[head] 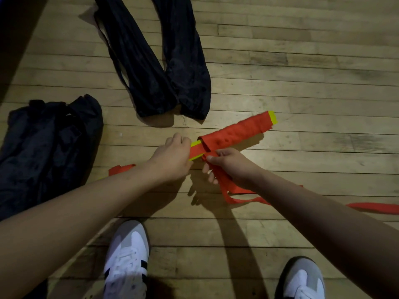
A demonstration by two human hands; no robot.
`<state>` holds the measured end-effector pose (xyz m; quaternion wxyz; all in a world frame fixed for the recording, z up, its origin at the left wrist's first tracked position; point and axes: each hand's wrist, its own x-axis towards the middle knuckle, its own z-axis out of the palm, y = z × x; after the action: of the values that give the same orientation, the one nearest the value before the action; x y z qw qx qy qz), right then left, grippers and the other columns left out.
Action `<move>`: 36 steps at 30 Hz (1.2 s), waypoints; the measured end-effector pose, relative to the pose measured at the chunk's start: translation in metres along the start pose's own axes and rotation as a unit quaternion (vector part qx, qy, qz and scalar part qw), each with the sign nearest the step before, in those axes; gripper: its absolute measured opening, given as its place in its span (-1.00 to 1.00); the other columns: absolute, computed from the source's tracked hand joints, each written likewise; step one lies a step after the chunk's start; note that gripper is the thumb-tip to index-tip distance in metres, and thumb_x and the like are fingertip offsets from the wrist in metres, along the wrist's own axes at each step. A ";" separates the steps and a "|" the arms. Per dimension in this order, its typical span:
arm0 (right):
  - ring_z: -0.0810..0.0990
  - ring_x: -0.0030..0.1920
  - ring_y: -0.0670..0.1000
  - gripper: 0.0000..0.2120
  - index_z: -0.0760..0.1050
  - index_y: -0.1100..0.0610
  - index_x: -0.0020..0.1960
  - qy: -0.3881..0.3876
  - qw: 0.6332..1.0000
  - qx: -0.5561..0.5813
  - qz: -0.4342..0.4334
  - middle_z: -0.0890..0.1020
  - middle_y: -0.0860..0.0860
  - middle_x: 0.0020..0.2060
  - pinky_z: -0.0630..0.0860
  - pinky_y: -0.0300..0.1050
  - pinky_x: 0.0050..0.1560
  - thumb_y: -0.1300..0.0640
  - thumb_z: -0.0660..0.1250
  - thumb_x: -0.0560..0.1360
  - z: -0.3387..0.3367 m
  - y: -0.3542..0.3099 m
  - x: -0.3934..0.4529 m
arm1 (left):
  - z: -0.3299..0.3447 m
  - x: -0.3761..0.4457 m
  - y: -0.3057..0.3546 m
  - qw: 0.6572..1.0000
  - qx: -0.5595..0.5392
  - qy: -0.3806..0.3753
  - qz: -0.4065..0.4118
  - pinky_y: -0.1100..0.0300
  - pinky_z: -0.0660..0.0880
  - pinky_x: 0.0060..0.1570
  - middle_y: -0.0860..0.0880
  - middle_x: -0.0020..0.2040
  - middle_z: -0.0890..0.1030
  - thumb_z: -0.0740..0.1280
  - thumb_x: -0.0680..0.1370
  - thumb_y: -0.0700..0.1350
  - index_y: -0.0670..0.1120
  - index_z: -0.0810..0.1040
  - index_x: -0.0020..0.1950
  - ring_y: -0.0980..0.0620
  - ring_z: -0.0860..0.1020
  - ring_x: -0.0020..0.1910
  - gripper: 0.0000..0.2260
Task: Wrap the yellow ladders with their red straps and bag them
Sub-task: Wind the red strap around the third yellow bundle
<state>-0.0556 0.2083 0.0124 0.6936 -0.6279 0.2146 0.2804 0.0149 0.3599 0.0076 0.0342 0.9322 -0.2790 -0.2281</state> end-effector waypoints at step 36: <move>0.59 -0.40 0.01 -0.82 0.51 0.25 -0.13 0.058 0.998 0.005 -0.021 0.62 0.11 -0.36 0.52 -0.21 -0.33 0.26 0.20 0.61 0.005 0.003 0.002 | -0.005 -0.003 0.003 0.987 0.121 0.085 0.055 0.08 0.32 0.16 -0.13 0.21 0.35 0.31 0.51 -0.09 -0.10 0.31 0.26 -0.12 0.34 0.20 -0.64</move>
<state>-0.0565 0.2140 0.0094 0.6889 -0.6441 0.2423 0.2276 0.0134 0.3588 0.0138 -0.0429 0.9286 -0.3517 -0.1104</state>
